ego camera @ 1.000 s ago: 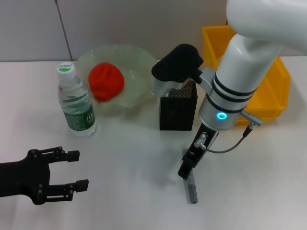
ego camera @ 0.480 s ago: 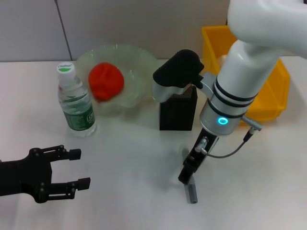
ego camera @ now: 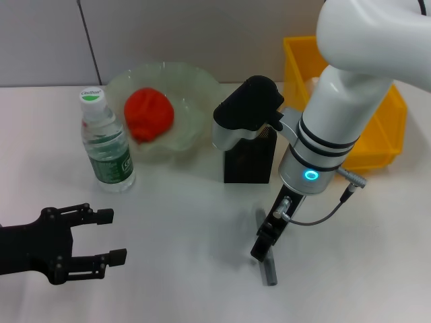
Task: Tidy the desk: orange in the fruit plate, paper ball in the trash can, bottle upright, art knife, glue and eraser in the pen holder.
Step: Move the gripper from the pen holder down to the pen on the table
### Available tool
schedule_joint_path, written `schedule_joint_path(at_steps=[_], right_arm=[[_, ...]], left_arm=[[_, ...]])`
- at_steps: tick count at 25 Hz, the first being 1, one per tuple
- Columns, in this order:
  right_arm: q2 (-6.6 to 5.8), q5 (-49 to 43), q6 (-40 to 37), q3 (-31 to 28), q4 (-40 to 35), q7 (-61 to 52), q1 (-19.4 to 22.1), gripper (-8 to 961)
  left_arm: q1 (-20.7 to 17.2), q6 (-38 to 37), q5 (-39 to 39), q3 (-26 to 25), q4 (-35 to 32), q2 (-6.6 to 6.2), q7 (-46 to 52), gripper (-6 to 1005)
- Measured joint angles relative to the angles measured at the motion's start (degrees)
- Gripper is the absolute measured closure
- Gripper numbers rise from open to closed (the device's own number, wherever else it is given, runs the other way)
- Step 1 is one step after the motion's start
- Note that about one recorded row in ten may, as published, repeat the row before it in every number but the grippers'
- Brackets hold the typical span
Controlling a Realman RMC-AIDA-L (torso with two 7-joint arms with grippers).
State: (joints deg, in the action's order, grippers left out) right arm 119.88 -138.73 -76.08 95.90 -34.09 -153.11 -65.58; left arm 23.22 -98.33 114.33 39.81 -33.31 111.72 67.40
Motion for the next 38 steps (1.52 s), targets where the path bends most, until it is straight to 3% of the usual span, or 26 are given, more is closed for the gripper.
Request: schedule_joint_path(at_steps=[18,23,29,38], right_arm=[[0.00,0.14,0.76,2.98,-0.21,-0.75,0.02,380],[0.00,0.14,0.76,2.98,-0.08,-0.74,-0.08,501],[0.00,0.02,0.76,2.98,-0.01,-0.79,-0.15,500],[0.00,-0.17,0.76,2.97,0.00,-0.82,-0.21,735]], left_arm=[[0.24,-0.02,-0.09,-0.39,0.00,-0.02,0.07,199],[0.25,-0.02,-0.09,-0.71,0.00,-0.02,0.08,199],[0.25,-0.02,-0.08,-0.74,0.00,-0.01,0.08,199],[0.29,-0.02,-0.08,-0.69,-0.08,-0.01,0.17,199]])
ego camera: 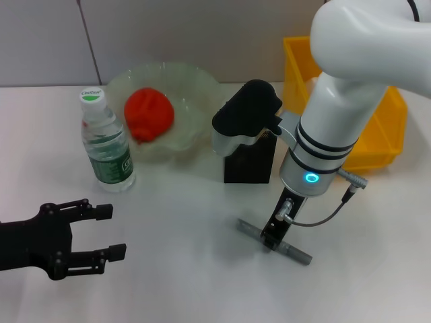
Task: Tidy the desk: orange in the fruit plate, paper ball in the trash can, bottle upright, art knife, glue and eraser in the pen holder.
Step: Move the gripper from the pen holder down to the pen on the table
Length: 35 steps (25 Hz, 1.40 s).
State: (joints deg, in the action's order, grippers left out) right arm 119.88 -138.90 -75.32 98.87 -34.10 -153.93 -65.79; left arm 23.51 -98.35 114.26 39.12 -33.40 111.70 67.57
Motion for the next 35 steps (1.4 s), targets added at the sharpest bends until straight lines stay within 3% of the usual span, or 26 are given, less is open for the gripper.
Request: schedule_joint_path(at_steps=[15,21,35], right_arm=[[0.00,0.16,1.12,0.76,-0.01,1.00,0.02,754],[0.00,0.35,2.36,1.64,-0.14,1.58,0.20,615],[0.00,3.26,3.86,5.99,-1.10,2.56,0.40,621]], left_arm=[[0.23,-0.02,0.00,-0.01,-0.01,0.00,0.02,199],[0.22,-0.18,0.00,-0.10,0.00,0.00,0.02,199],[0.28,-0.04,0.00,-0.25,0.00,0.00,0.02,199]])
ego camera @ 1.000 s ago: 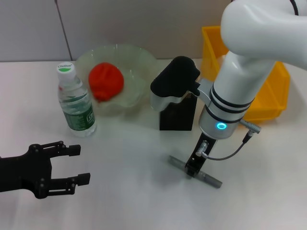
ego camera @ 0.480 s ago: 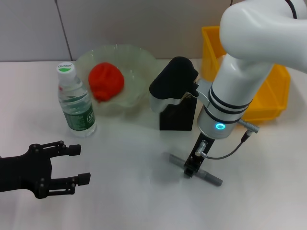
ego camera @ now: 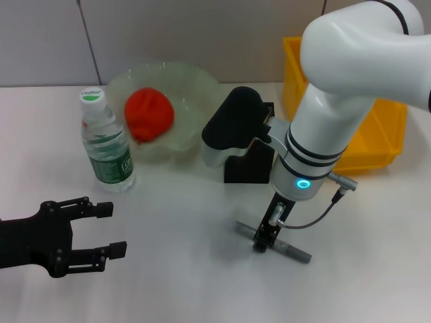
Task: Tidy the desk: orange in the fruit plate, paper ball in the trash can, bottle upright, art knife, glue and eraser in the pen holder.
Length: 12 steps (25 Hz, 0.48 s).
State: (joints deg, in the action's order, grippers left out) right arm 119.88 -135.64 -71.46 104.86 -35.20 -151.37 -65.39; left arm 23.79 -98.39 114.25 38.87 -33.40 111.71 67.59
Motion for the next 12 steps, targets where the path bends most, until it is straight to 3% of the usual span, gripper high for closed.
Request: schedule_joint_path(at_steps=[4,12], right_arm=[[0.00,0.03,0.34,0.00,-0.13,-0.01,0.01,624],[0.00,0.03,0.24,-0.45,-0.30,-0.01,-0.03,734]], left_arm=[[0.01,0.02,0.00,-0.04,0.00,0.00,0.00,199],[0.05,0.05,0.00,-0.47,0.00,-0.03,0.00,199]])
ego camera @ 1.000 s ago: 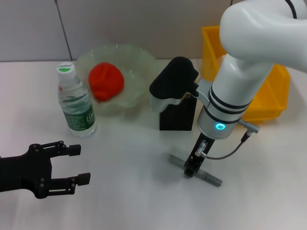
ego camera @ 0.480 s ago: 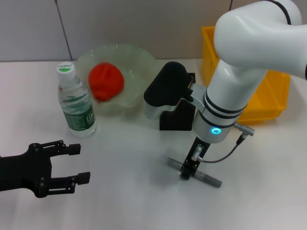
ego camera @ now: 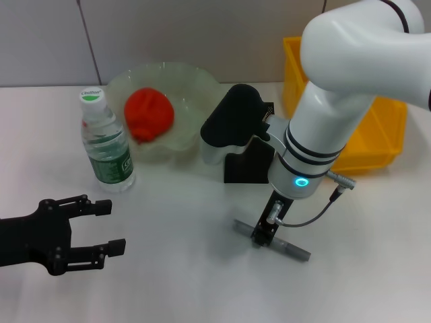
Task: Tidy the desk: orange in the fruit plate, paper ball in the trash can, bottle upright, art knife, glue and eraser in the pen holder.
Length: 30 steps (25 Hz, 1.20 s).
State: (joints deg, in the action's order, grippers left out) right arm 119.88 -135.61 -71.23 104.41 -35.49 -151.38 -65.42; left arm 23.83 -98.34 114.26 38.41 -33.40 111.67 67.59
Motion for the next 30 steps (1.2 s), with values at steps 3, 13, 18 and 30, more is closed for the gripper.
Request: schedule_joint_path(at_steps=[3,13,18,30], right_arm=[[-0.20,-0.05,-0.44,-0.39,-1.79,0.01,0.24,799],[-0.59,-0.84,-8.62,-21.41,-27.40,10.87,12.12,800],[-0.68,11.94,-7.17,-29.30,-32.62,21.72,19.18,788],[-0.80,35.85,7.64,-39.66,-19.37,48.94,26.59,760]], left_arm=[[0.06,0.00,0.00,-0.07,0.00,-0.02,0.00,199],[0.07,-0.01,0.00,-0.22,0.00,-0.09,0.00,199],[0.11,-0.08,0.00,-0.26,0.00,0.01,0.00,199],[0.98,-0.61,-0.18,-0.17,0.00,0.94,-0.70,199]])
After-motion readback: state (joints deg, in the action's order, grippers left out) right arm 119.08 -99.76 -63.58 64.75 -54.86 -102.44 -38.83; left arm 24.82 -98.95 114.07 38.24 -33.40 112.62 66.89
